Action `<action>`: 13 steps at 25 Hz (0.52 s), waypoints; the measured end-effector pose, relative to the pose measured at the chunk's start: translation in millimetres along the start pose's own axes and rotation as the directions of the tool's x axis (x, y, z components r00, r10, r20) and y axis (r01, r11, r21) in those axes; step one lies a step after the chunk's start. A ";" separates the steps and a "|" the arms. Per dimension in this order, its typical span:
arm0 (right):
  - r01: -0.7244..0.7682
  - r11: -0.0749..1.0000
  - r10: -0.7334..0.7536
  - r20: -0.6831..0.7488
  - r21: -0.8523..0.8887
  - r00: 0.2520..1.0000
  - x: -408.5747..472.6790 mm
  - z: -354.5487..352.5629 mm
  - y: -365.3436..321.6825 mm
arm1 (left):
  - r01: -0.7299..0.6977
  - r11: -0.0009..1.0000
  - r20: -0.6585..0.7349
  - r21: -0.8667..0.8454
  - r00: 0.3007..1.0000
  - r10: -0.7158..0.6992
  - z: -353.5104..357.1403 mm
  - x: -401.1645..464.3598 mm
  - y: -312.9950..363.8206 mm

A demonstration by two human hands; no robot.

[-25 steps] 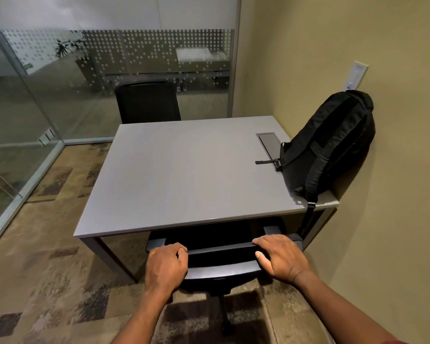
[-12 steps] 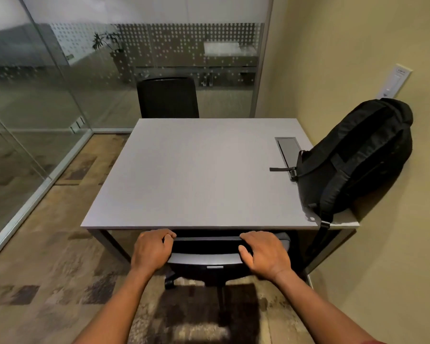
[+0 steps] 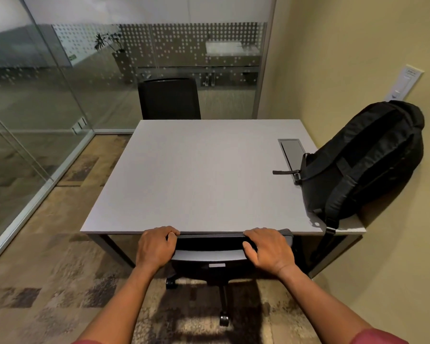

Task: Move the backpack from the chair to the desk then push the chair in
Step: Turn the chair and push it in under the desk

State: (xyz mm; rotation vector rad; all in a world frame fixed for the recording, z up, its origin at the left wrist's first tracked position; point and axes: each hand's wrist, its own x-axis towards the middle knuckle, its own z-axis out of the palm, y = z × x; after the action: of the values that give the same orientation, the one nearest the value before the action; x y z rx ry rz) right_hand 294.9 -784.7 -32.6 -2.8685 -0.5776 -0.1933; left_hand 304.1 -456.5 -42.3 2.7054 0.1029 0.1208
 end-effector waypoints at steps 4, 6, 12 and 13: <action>-0.022 0.999 0.022 -0.001 -0.031 1.000 -1.4 2.7 -2.5 | -0.023 1.000 0.008 -0.006 1.000 0.023 -1.3 -0.6 -0.3; -0.031 0.999 0.032 0.015 -0.037 0.999 -2.1 3.1 -6.7 | -0.038 0.999 0.019 -0.005 0.999 0.038 -4.2 -1.1 -0.5; -0.073 0.997 0.073 0.064 -0.004 0.995 -5.7 0.1 -16.7 | -0.119 0.992 0.086 0.031 0.990 0.116 -3.6 -11.5 15.9; -0.091 0.996 0.090 0.067 0.011 0.994 -6.8 0.0 -20.4 | -0.134 0.991 0.091 0.023 0.987 0.131 -1.0 -14.9 21.9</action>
State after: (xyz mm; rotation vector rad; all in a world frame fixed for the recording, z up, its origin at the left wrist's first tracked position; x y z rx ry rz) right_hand 280.6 -768.8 -30.1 -2.8892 -0.4570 -0.0800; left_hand 290.3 -477.3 -33.3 2.7413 -0.1027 0.0381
